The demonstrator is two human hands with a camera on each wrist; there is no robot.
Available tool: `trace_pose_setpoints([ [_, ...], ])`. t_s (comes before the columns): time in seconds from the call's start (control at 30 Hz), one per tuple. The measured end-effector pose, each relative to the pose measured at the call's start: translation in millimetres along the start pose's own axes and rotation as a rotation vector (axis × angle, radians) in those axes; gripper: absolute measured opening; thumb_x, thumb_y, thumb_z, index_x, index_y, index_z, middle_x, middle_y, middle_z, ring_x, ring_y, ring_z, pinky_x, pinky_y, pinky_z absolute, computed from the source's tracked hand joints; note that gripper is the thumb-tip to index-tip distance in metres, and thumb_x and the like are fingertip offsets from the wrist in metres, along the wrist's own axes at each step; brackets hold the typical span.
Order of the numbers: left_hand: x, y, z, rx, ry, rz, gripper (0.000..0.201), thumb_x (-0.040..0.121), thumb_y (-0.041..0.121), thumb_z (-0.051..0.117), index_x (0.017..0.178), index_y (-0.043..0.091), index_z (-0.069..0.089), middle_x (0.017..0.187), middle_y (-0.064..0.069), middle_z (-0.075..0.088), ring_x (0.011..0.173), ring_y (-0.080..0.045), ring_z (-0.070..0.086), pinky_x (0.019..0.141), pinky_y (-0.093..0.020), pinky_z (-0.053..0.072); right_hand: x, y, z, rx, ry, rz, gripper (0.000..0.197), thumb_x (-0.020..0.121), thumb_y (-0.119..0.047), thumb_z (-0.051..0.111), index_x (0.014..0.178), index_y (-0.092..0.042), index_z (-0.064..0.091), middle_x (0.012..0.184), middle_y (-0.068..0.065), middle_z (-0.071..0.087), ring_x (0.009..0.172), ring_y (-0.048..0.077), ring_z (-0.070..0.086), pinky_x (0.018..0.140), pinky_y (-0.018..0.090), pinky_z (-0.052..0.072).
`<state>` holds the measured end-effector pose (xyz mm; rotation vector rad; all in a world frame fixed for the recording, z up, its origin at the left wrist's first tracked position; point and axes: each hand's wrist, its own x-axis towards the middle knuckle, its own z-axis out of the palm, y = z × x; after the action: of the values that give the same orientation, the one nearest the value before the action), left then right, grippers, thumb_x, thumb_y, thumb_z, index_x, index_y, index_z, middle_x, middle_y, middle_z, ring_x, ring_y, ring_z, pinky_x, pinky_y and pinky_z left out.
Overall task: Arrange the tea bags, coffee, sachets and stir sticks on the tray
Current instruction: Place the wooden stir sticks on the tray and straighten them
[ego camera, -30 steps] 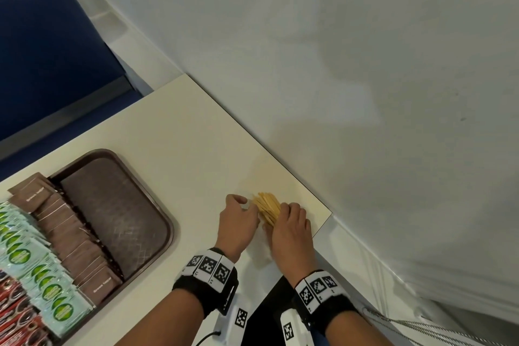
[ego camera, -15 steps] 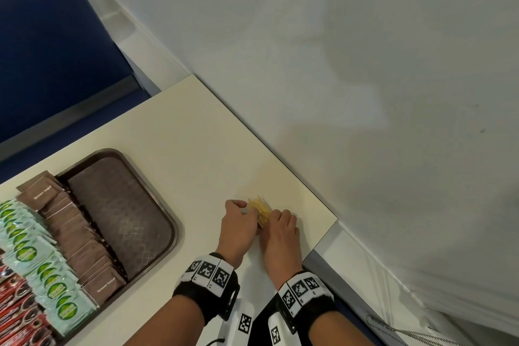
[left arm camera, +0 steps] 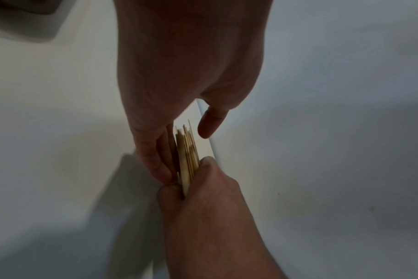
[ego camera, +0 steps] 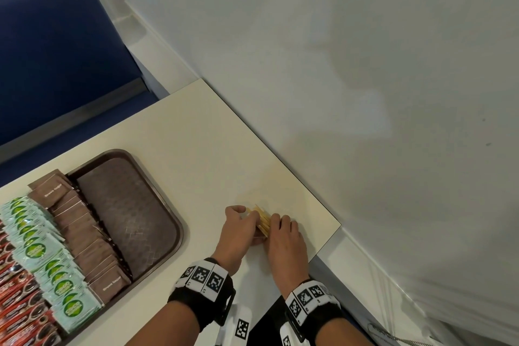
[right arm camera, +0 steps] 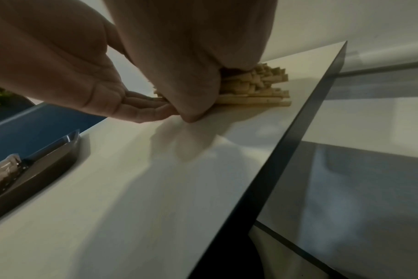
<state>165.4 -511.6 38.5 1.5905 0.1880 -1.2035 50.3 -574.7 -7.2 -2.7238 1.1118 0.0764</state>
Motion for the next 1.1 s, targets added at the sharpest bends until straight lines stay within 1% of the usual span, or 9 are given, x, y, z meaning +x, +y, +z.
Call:
trace_pose_setpoints([
  [0.07, 0.0, -0.4, 0.2, -0.012, -0.016, -0.001, 0.041, 0.099, 0.011, 0.059, 0.135, 0.017, 0.041, 0.116, -0.024, 0.077, 0.095, -0.03, 0.076, 0.084, -0.038, 0.066, -1.0, 0.2, 2.8, 0.009, -0.007, -0.013, 0.033, 0.077, -0.006, 0.079, 0.104, -0.01, 0.061, 0.089, 0.008, 0.062, 0.079, 0.025, 0.064, 0.062, 0.035, 0.058],
  [0.17, 1.1, -2.9, 0.6, -0.008, -0.019, -0.007, 0.044, 0.099, 0.012, 0.06, 0.137, 0.017, 0.039, 0.119, -0.025, 0.076, 0.108, -0.037, 0.077, 0.091, -0.045, 0.067, -4.4, -1.4, 3.3, 0.005, -0.013, -0.011, 0.03, 0.077, -0.005, 0.071, 0.105, -0.011, 0.061, 0.093, 0.007, 0.06, 0.083, 0.024, 0.062, 0.067, 0.033, 0.057],
  [0.33, 1.4, -5.2, -0.5, -0.004, -0.004, -0.001, 0.042, 0.099, 0.012, 0.059, 0.136, 0.016, 0.04, 0.119, -0.026, 0.075, 0.114, -0.039, 0.075, 0.089, -0.042, 0.066, -6.1, -7.5, -1.8, 0.004, -0.032, 0.043, 0.027, 0.071, -0.001, 0.057, 0.097, -0.012, 0.059, 0.092, 0.008, 0.06, 0.083, 0.025, 0.062, 0.066, 0.036, 0.058],
  [0.53, -1.4, -4.9, -3.5, 0.009, 0.009, 0.01, 0.04, 0.099, 0.01, 0.058, 0.135, 0.015, 0.042, 0.119, -0.022, 0.073, 0.111, -0.033, 0.075, 0.09, -0.039, 0.066, -4.2, -8.9, -3.9, -0.021, -0.079, 0.054, 0.024, 0.074, -0.004, 0.073, 0.094, -0.011, 0.06, 0.09, 0.01, 0.06, 0.081, 0.028, 0.062, 0.063, 0.038, 0.056],
  [0.73, -3.5, -6.0, -8.4, 0.051, 0.019, 0.029, 0.04, 0.099, 0.012, 0.059, 0.136, 0.015, 0.045, 0.119, -0.019, 0.074, 0.107, -0.029, 0.076, 0.092, -0.04, 0.065, -5.5, -10.3, -13.4, 0.027, -0.103, 0.037, 0.019, 0.08, -0.011, 0.069, 0.097, -0.01, 0.061, 0.091, 0.01, 0.061, 0.081, 0.028, 0.063, 0.061, 0.039, 0.057],
  [0.87, -6.2, -0.4, -13.2, 0.023, 0.012, 0.037, 0.031, 0.103, 0.019, 0.058, 0.132, 0.018, 0.046, 0.114, -0.017, 0.078, 0.105, -0.03, 0.078, 0.094, -0.041, 0.064, 3.4, -5.7, -17.9, 0.116, -0.178, 0.06, 0.039, 0.074, -0.017, 0.089, 0.101, -0.009, 0.061, 0.093, 0.009, 0.065, 0.084, 0.028, 0.067, 0.067, 0.038, 0.058],
  [0.97, -6.9, 5.6, -19.1, -0.045, 0.047, 0.053, 0.022, 0.106, 0.017, 0.052, 0.127, 0.014, 0.049, 0.112, -0.02, 0.077, 0.099, -0.031, 0.078, 0.095, -0.044, 0.062, 18.8, 1.4, -28.3, 0.266, -0.269, 0.162, 0.035, 0.097, -0.021, 0.069, 0.123, -0.005, 0.052, 0.117, 0.012, 0.063, 0.109, 0.034, 0.063, 0.084, 0.038, 0.049],
  [1.03, -5.3, 7.9, -23.5, -0.081, 0.068, 0.061, 0.02, 0.107, 0.016, 0.049, 0.126, 0.01, 0.05, 0.107, -0.02, 0.076, 0.091, -0.029, 0.076, 0.094, -0.044, 0.06, 30.2, 12.7, -36.7, 0.454, -0.361, 0.255, 0.031, 0.105, -0.022, 0.056, 0.128, -0.004, 0.046, 0.115, 0.013, 0.061, 0.103, 0.034, 0.062, 0.079, 0.036, 0.044],
  [1.1, -3.8, 9.5, -27.3, -0.099, 0.083, 0.062, 0.02, 0.107, 0.015, 0.047, 0.126, 0.007, 0.051, 0.104, -0.02, 0.075, 0.089, -0.029, 0.075, 0.093, -0.044, 0.06, 39.1, 24.1, -48.8, 0.636, -0.423, 0.336, 0.025, 0.108, -0.024, 0.052, 0.124, -0.005, 0.048, 0.105, 0.012, 0.062, 0.087, 0.029, 0.061, 0.075, 0.039, 0.049],
])
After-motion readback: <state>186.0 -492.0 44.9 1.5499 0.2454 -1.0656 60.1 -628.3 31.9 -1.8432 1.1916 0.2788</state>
